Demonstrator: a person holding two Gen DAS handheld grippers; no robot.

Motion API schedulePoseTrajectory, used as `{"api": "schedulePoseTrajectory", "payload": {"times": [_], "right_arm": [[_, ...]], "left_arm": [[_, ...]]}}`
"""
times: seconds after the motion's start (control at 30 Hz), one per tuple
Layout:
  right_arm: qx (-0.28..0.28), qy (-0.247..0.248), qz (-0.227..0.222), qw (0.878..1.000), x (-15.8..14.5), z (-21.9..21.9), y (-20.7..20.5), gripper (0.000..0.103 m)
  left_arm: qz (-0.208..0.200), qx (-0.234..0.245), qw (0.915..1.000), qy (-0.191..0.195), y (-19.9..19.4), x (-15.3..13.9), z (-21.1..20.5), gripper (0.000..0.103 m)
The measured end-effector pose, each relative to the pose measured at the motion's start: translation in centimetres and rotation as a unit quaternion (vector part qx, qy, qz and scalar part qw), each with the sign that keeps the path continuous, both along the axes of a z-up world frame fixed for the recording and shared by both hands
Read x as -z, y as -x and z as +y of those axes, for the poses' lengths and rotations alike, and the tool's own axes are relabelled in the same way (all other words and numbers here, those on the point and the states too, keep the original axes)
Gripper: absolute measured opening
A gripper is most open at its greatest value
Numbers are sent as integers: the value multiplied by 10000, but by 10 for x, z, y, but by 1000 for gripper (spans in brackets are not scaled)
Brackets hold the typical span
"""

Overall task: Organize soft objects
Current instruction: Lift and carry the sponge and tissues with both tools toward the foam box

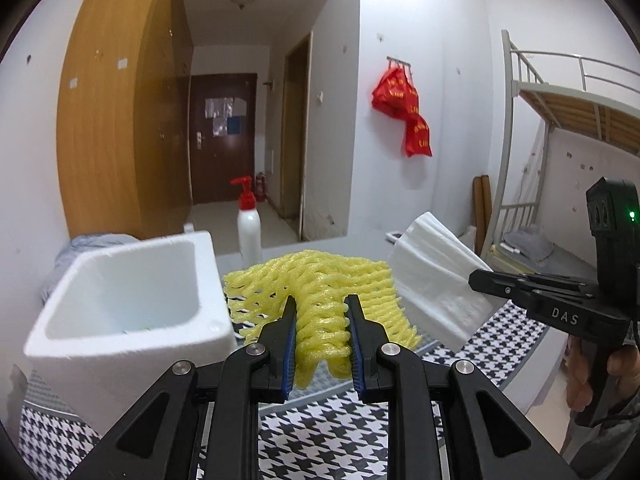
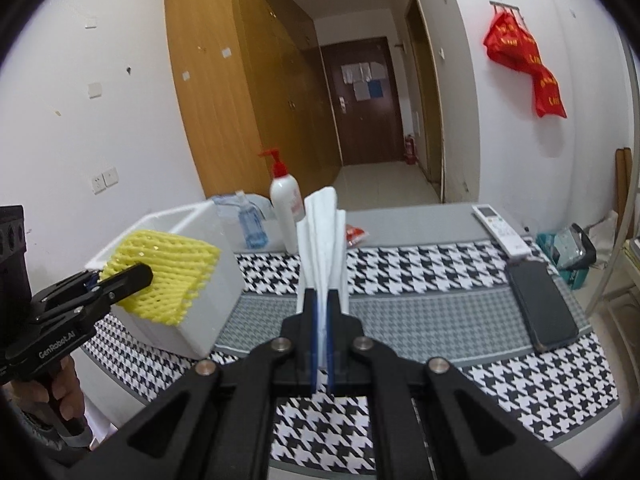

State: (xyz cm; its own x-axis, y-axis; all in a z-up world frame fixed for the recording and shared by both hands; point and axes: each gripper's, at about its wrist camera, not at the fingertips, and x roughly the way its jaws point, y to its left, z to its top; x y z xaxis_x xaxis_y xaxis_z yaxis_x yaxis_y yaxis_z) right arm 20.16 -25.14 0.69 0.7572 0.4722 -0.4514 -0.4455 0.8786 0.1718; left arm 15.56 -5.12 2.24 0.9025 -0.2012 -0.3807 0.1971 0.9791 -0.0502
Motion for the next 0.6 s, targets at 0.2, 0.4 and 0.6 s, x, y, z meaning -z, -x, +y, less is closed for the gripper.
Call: {"api": "schedulePoseTrajectory", "payload": {"times": [0.2,0.4,0.6], "right_arm": [[-44,-147,-162,9997,-16,6,3,5],[-74,-141,-309,9994,-26,14,2,5],[-121,-97,-396,9991,-31,22,1,5]], "left_arm": [[-212,-64,9998,24,5,-16,7,23],[-348,-127,9993,18,7,-24,15,23],[-450,-214,9988,-13,13,-29,20,23]]}}
